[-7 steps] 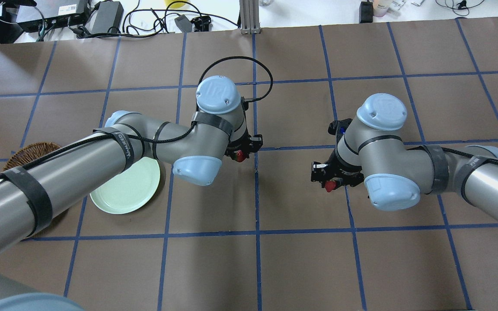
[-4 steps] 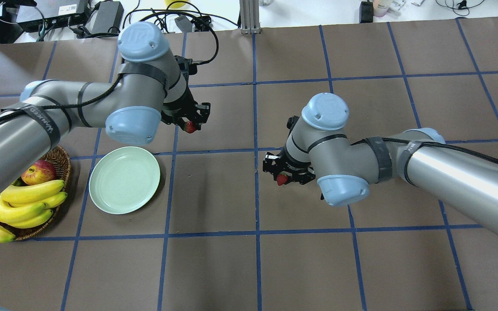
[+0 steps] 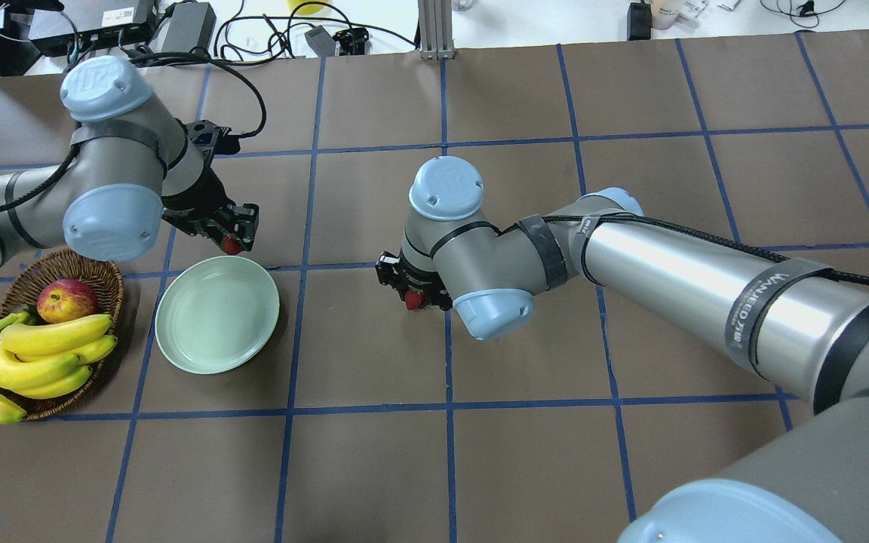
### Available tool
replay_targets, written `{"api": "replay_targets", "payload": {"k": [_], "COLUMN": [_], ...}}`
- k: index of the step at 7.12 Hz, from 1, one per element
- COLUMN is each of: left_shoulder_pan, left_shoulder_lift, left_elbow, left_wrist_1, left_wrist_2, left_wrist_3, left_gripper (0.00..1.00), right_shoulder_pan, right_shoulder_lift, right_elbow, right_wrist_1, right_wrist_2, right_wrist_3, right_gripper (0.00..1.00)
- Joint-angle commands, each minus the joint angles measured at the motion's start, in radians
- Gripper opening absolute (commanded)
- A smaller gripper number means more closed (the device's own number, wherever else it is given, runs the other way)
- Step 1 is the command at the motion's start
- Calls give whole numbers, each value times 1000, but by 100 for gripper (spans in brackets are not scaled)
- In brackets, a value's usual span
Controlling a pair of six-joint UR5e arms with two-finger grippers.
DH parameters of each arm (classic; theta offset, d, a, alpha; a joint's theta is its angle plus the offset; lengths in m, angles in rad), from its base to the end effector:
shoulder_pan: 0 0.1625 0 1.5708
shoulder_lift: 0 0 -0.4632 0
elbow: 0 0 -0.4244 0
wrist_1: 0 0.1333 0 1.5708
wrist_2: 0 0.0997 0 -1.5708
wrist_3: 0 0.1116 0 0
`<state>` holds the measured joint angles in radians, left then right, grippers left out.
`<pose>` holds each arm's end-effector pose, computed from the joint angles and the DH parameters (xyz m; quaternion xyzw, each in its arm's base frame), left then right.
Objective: Collect all strawberries into plate
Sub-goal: 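Drop the strawberry on the plate with left gripper while right sets another centrally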
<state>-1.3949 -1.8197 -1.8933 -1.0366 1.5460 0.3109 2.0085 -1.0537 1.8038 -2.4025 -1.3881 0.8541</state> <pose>-0.0348 -0.5816 0.2667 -0.0672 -0.9975 -0.0151 0.0165 0.4137 -0.5216 0.1746 0.2020 0.9743 0.0224 0.0972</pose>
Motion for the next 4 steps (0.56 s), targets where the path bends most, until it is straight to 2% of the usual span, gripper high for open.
{"api": "replay_targets", "payload": {"k": [1,2,3,4], "left_shoulder_pan": [63,63,63,63], "left_shoulder_lift": [7,7,7,2], "left_elbow": [-96,-149,-156,-155], "left_wrist_1": [45,132,142,142], "left_wrist_2": [-1,2,0,-1], "left_wrist_3": [71,74,76,63], "left_gripper": [0,0,24,72], "right_shoulder_pan": [9,9,-6,-51], "right_shoulder_lift": [12,5,-15,-66], "right_elbow": [-12,-14,-20,-11], "right_wrist_1": [9,10,19,76], "right_wrist_2": [-20,-66,-141,-150], "right_wrist_3": [6,-15,-155,-255], "right_gripper": [100,100,100,100]}}
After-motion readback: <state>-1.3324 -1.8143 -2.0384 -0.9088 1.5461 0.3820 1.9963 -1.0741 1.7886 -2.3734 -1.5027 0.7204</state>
